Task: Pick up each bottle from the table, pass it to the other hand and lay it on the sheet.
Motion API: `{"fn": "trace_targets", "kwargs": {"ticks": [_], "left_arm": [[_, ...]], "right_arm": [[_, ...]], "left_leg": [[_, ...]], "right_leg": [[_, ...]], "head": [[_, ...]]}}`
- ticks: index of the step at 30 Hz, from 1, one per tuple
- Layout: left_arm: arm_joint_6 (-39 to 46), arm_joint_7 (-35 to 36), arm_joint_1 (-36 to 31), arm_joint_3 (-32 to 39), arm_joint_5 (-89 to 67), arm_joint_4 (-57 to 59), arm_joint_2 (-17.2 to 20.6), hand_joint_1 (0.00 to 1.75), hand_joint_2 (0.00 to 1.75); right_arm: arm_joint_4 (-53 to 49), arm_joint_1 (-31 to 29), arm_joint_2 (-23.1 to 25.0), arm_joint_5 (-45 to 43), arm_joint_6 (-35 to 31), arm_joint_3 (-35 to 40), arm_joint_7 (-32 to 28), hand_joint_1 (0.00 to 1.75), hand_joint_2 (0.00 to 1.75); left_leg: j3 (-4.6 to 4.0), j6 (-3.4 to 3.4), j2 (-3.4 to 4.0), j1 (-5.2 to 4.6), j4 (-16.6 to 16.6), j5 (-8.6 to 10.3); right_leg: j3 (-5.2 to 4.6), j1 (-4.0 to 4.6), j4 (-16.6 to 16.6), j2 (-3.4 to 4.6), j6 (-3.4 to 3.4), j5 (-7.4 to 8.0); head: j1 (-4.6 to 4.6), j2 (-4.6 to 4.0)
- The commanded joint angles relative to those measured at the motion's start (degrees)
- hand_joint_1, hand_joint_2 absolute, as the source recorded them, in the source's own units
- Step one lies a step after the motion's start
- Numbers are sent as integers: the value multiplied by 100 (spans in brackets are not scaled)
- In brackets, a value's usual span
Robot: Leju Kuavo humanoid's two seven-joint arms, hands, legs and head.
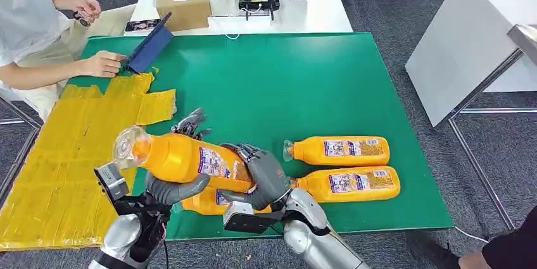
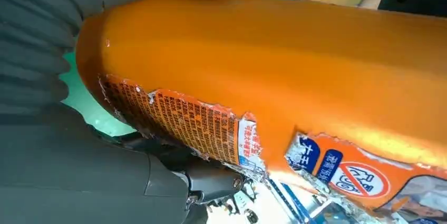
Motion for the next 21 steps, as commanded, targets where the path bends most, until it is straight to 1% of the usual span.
{"fn": "trace_targets", "kwargs": {"ticks": [1, 2, 3, 4, 5, 6, 8, 9, 10, 11, 12, 13, 14, 15, 16, 17, 18, 19, 20, 21], "left_arm": [[299, 37, -499, 43, -98, 435, -174, 175, 175], [338, 33, -506, 45, -118, 433, -172, 175, 175], [584, -42, -511, 72, -320, 416, -190, 175, 175], [1023, -187, -539, 93, -759, 377, -187, 175, 175], [1360, -242, -568, 91, -1081, 352, -193, 175, 175], [1590, -270, -617, 94, -1317, 330, -165, 175, 175], [2664, -230, -819, 82, -2620, 377, -113, 175, 175], [2934, -79, -986, 87, -3108, 444, -70, 175, 175], [3225, 104, -1155, 75, -3758, 585, -1, 175, 175], [3366, 215, -1288, 86, -4098, 659, -2, 175, 175], [3563, 417, -1479, 95, -4698, 785, 28, 175, 175], [3739, 669, -1633, 91, -5383, 934, 79, 175, 175], [3884, 1086, -1798, 81, -6321, 1076, 134, 175, 175], [3982, 1527, -2022, 112, -7252, 1294, 151, 175, 175], [4014, 1774, -2180, 131, -7785, 1490, 140, 175, 175], [4000, 2017, -2314, 140, -8338, 1675, 159, 175, 175], [3635, 2690, -2690, 58, -9608, 2266, 257, 175, 175], [3480, 2782, -2883, 21, -9752, 2602, 261, 175, 175], [3576, 2799, -3028, 8, -9760, 2883, 235, 175, 175], [3032, 3380, -3442, -482, -9966, 3554, 417, 175, 175]], "right_arm": [[82, -42, -198, -13, -22, 400, -5, 175, 175], [51, -18, -193, -46, -43, 363, 4, 175, 175], [12, 14, -186, -93, -56, 310, 9, 175, 175], [-87, 100, -158, -221, -111, 178, 11, 115, 175], [-194, 169, -144, -377, -107, 83, -16, 0, 175], [-319, 243, -132, -492, -140, -19, -11, 0, 175], [-700, 392, -152, -640, -183, -192, 14, 0, 175], [-910, 462, -171, -618, -220, -260, 81, 0, 175], [-1063, 509, -187, -619, -228, -302, 84, 0, 175], [-1197, 549, -192, -621, -240, -344, 85, 0, 175], [-1360, 605, -184, -613, -288, -409, 93, 0, 175], [-1426, 640, -176, -523, -380, -456, 152, 0, 175], [-1444, 637, -183, -310, -450, -468, 299, 0, 175], [-1445, 610, -198, -82, -453, -450, 445, 0, 175], [-1434, 579, -188, 78, -463, -423, 518, 0, 175], [-1418, 555, -186, 210, -461, -382, 557, 0, 175], [-1330, 431, -230, 558, -222, -195, 785, 0, 175], [-1287, 365, -219, 719, -134, -97, 886, 0, 175], [-1261, 349, -194, 732, -124, -75, 907, 0, 175], [-1122, 174, -205, 1087, 188, 166, 1190, 0, 175]], "left_leg": [[9, -5, -19, 6, -2, -2], [22, -8, -23, 10, 0, -8], [12, -6, -19, 7, -1, -3], [22, -8, -26, 11, 1, -8], [33, -11, -31, 15, 3, -14], [16, -8, -28, 11, 1, -6], [30, -12, -42, 17, 7, -15], [11, -8, -34, 9, 5, -6], [25, -13, -42, 17, 10, -14], [4, -8, -39, 10, 8, -4], [4, -11, -41, 12, 10, -5], [1, -9, -23, 8, 1, 1], [8, -12, -32, 10, 5, -3], [12, -14, -50, 11, 10, -5], [7, -11, -43, 16, 8, -1], [18, -12, -44, 18, 10, -7], [8, -8, -24, 8, 1, 2], [14, -11, -25, 15, 7, -2], [6, -8, -22, 8, 1, 5], [18, -13, -27, 13, 3, 2]], "right_leg": [[15, 3, -4, 0, -6, -5], [29, 5, -4, 5, -10, -11], [18, 4, -5, 2, -7, -6], [31, 7, -5, 3, -10, -12], [45, 9, -4, 7, -13, -18], [26, 7, -4, -1, -9, -10], [45, 11, -1, -1, -15, -22], [21, 5, 2, -7, -10, -13], [39, 10, 3, -2, -15, -22], [17, 6, 4, -12, -10, -13], [17, 8, 7, -10, -12, -14], [6, 6, 2, -1, -10, -5], [16, 7, 6, 0, -13, -10], [25, 7, 10, -10, -15, -17], [21, 12, 3, -11, -12, -11], [33, 12, 4, -5, -14, -15], [16, 5, 1, 0, -7, -4], [25, 10, 3, 9, -11, -6], [13, 4, 4, 1, -9, -1], [27, 8, 3, 5, -13, -4]], "head": [[0, 0], [0, 0], [0, 0], [0, 0], [0, 0], [0, 0], [0, 0], [0, 0], [2, 0], [2, 0], [7, 0], [-2, 0], [-4, 0], [2, 0], [4, 0], [-2, 0], [0, 0], [4, 0], [-2, 0], [2, 0]]}}
